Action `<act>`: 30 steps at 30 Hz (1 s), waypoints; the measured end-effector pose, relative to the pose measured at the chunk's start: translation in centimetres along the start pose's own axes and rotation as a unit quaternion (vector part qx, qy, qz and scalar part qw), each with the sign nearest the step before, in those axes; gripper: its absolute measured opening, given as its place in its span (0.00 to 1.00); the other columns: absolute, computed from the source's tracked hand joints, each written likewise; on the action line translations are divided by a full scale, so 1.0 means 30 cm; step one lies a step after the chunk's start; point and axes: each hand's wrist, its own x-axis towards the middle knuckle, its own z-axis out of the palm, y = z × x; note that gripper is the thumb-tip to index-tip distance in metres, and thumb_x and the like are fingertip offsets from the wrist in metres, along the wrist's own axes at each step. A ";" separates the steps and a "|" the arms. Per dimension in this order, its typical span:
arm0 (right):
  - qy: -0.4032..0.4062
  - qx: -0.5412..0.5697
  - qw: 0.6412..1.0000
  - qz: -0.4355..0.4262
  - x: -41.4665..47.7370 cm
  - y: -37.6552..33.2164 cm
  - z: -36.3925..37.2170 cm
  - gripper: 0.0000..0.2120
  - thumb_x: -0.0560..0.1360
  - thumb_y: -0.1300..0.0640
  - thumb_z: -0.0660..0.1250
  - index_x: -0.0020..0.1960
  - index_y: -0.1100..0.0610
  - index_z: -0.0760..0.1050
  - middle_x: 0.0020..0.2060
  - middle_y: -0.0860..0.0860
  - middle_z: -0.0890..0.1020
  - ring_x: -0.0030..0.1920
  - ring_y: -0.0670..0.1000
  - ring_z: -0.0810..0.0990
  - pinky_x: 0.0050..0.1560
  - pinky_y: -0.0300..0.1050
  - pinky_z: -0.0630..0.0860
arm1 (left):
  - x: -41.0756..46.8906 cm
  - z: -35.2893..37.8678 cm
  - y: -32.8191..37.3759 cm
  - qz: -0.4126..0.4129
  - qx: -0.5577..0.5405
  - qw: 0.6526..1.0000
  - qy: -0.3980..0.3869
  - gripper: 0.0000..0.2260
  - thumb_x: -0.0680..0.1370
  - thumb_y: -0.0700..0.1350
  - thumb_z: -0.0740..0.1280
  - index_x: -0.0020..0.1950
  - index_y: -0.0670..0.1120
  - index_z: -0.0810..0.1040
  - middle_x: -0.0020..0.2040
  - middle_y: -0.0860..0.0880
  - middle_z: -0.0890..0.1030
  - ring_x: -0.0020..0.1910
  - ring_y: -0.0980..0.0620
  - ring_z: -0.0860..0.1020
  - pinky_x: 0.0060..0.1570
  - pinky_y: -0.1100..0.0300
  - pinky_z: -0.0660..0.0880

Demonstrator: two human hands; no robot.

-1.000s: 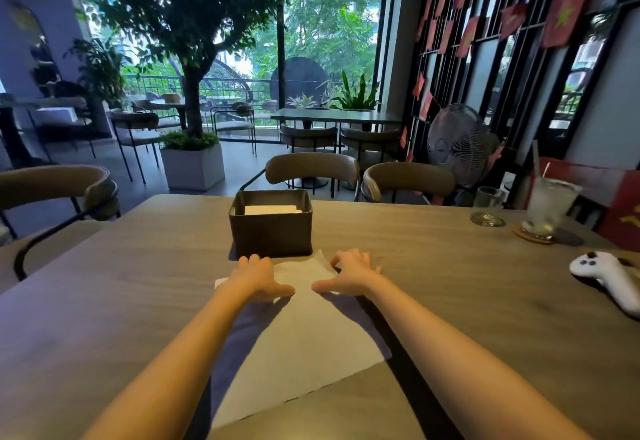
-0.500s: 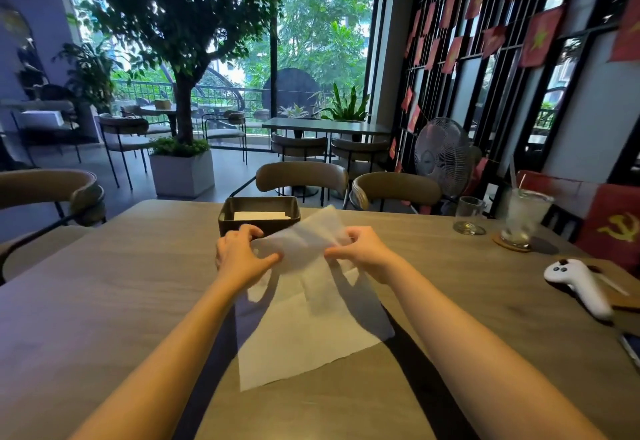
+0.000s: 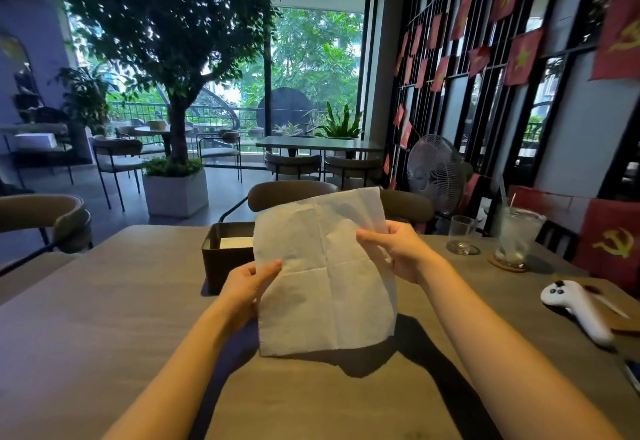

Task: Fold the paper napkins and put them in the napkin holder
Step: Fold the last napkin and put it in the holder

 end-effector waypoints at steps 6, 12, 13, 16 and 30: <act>-0.028 0.024 0.992 0.119 -0.028 0.128 -0.050 0.13 0.73 0.62 0.71 0.57 0.62 0.75 0.54 0.57 0.82 0.53 0.56 0.82 0.51 0.51 0.80 | -0.009 0.052 0.082 0.045 0.077 0.996 0.022 0.09 0.75 0.49 0.67 0.50 0.44 0.76 0.48 0.44 0.81 0.46 0.47 0.81 0.37 0.57 0.75; 0.008 0.004 0.995 0.100 -0.021 0.121 -0.033 0.09 0.76 0.59 0.68 0.56 0.60 0.76 0.51 0.53 0.81 0.48 0.51 0.79 0.40 0.46 0.76 | -0.004 0.076 0.128 0.147 0.244 0.957 0.050 0.09 0.76 0.50 0.66 0.44 0.45 0.78 0.41 0.46 0.79 0.41 0.52 0.76 0.36 0.63 0.71; 0.005 0.013 0.996 0.093 -0.018 0.113 -0.025 0.09 0.77 0.59 0.67 0.56 0.59 0.76 0.50 0.52 0.81 0.48 0.50 0.79 0.40 0.45 0.76 | 0.001 0.084 0.137 0.162 0.263 0.950 0.049 0.08 0.76 0.49 0.66 0.44 0.45 0.77 0.42 0.46 0.79 0.40 0.53 0.76 0.37 0.64 0.71; -0.006 0.015 0.997 0.071 -0.019 0.084 0.021 0.13 0.78 0.59 0.65 0.61 0.60 0.74 0.50 0.51 0.80 0.49 0.50 0.79 0.40 0.44 0.76 | 0.014 0.121 0.171 0.208 0.325 0.920 0.060 0.10 0.76 0.48 0.67 0.41 0.41 0.76 0.37 0.42 0.76 0.36 0.53 0.73 0.36 0.65 0.69; -0.092 0.254 0.960 0.076 -0.068 0.074 0.083 0.12 0.82 0.58 0.55 0.61 0.58 0.74 0.52 0.59 0.80 0.54 0.59 0.79 0.53 0.58 0.77 | -0.095 0.306 0.205 0.218 0.216 0.943 -0.127 0.22 0.79 0.57 0.54 0.53 0.43 0.80 0.39 0.51 0.77 0.41 0.56 0.77 0.42 0.66 0.70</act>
